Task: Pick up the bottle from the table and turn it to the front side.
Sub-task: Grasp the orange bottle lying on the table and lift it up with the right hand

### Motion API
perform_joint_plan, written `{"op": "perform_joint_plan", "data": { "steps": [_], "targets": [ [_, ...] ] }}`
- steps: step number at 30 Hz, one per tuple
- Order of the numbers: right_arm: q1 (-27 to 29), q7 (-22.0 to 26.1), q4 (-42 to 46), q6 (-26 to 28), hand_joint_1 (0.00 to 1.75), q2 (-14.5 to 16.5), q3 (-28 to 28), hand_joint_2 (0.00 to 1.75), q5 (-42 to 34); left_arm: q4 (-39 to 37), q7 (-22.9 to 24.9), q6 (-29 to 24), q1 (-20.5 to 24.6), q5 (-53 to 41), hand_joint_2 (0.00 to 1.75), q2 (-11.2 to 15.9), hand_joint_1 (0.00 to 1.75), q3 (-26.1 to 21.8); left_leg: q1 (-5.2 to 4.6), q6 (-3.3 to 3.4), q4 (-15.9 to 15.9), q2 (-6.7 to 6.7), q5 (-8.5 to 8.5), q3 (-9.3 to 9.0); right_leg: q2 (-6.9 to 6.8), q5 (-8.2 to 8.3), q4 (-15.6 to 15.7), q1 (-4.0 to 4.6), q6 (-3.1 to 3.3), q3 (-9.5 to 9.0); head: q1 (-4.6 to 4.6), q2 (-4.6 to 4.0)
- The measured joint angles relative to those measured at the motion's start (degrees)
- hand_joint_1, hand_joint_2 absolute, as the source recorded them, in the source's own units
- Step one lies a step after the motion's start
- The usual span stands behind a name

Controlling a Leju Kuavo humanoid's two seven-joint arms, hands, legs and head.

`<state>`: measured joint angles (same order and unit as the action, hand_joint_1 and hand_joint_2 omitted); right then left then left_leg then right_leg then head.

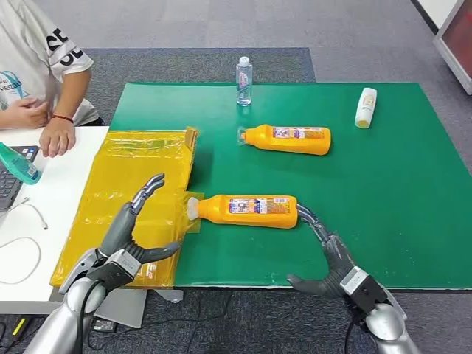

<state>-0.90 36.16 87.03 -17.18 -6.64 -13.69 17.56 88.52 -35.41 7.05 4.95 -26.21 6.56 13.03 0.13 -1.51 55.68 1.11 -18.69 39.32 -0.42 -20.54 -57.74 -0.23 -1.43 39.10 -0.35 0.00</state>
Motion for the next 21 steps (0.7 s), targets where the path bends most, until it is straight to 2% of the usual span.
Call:
{"op": "perform_joint_plan", "data": {
  "steps": [14, 21],
  "targets": [
    [-0.74, -0.72, -1.38, 2.15, 0.0, -0.09, -0.56, 1.75, 0.68, -1.19, 0.0, 0.96, 0.09, 0.97, 1.75, -0.02, 0.0, 0.94, 0.0, 0.0, 0.0, 0.0, 0.01, 0.0, 0.0, 0.02, 0.0, 0.0, -0.01, 0.0, -0.01, 0.0],
    [-3.33, -4.14, -1.94, 8.65, 0.0, -1.01, -3.08, 1.75, 11.96, -1.78, -0.03, 1.37, 0.22, 1.29, 1.75, -0.09, 0.0, 1.43, 0.0, 0.01, 0.0, 0.01, 0.02, 0.0, 0.01, 0.04, 0.0, -0.01, -0.03, 0.0, -0.01, 0.0]
  ]
}}
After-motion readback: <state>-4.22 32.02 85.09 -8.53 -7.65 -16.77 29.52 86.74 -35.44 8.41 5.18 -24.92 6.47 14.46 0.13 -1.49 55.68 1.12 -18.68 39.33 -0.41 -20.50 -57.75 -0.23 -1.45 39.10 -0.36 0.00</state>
